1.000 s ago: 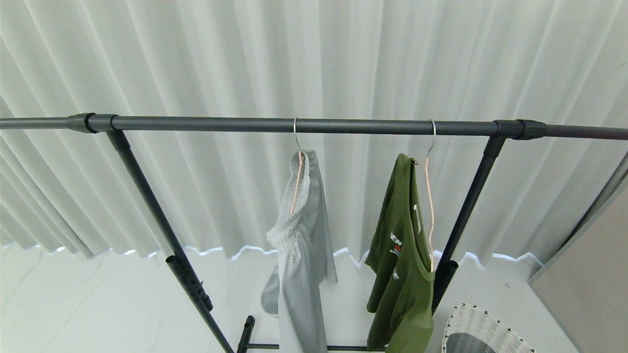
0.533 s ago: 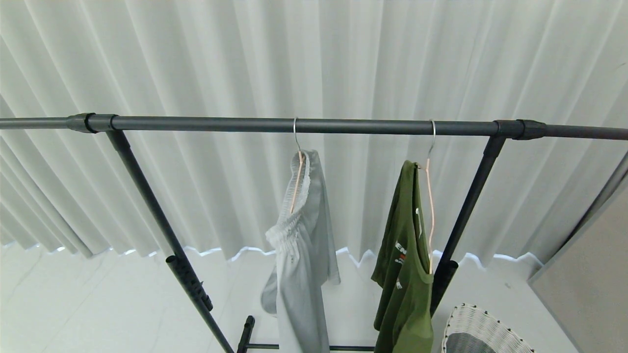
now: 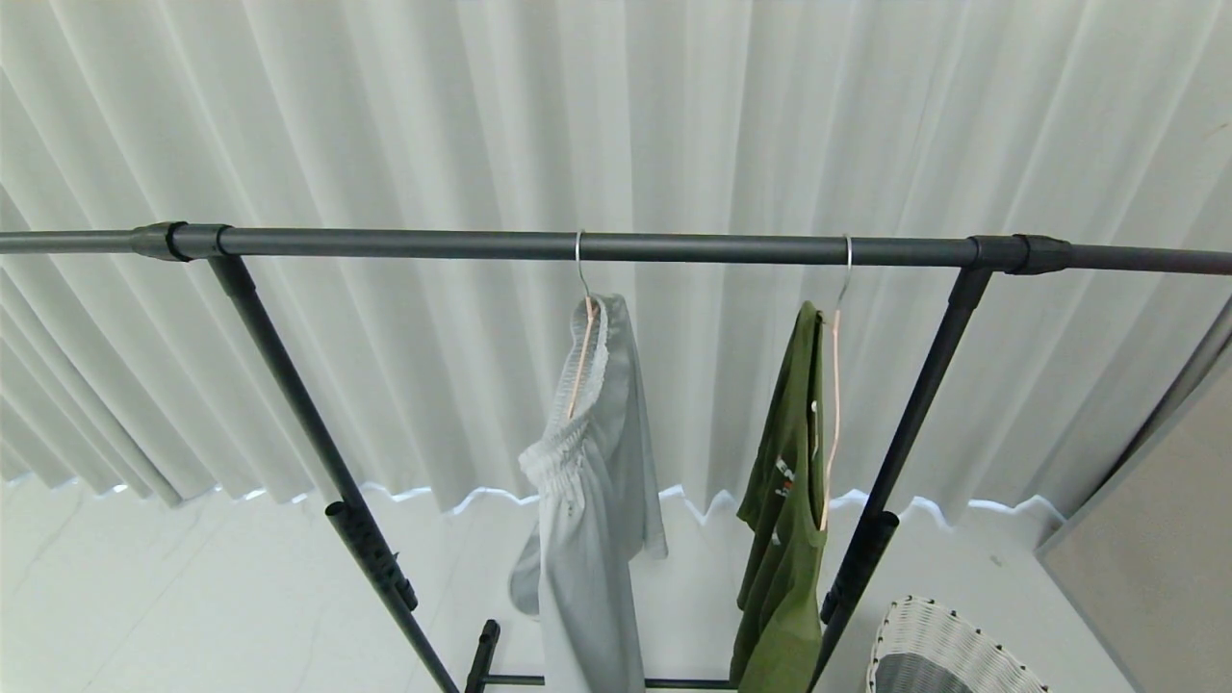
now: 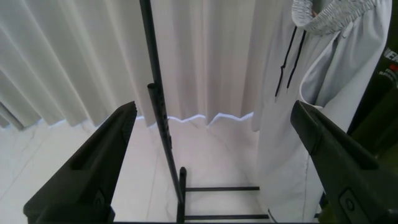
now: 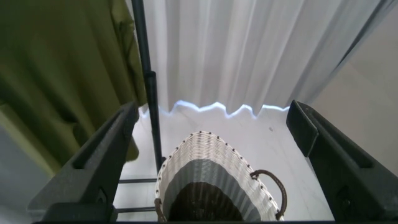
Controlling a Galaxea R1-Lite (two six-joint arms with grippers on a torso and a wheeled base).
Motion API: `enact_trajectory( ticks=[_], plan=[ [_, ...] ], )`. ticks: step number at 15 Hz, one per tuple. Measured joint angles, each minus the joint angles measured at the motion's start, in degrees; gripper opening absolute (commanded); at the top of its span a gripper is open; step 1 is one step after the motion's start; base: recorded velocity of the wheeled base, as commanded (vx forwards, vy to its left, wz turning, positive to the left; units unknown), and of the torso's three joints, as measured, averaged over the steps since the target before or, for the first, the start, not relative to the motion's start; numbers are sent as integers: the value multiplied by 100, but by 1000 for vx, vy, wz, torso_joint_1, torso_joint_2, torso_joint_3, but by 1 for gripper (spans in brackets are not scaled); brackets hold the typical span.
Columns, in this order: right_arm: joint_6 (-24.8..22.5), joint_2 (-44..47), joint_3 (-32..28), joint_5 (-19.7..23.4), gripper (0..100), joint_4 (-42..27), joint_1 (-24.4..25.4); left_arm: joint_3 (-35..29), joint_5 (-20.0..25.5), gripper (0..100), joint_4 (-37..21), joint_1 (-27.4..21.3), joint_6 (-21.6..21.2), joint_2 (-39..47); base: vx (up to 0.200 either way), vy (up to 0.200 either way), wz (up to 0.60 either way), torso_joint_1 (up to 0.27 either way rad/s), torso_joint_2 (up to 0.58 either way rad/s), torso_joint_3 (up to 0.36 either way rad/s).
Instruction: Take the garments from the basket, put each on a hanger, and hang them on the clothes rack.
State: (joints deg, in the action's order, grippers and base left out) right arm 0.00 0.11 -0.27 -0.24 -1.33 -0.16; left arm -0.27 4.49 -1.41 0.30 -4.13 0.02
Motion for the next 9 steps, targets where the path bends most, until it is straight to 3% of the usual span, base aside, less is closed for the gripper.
enact_trajectory(
  ticks=[9],
  plan=[
    [-10,0,0,0,100,0,-2,0,-2,100,0,0,1,0,0,0,0,0,0,0]
  ],
)
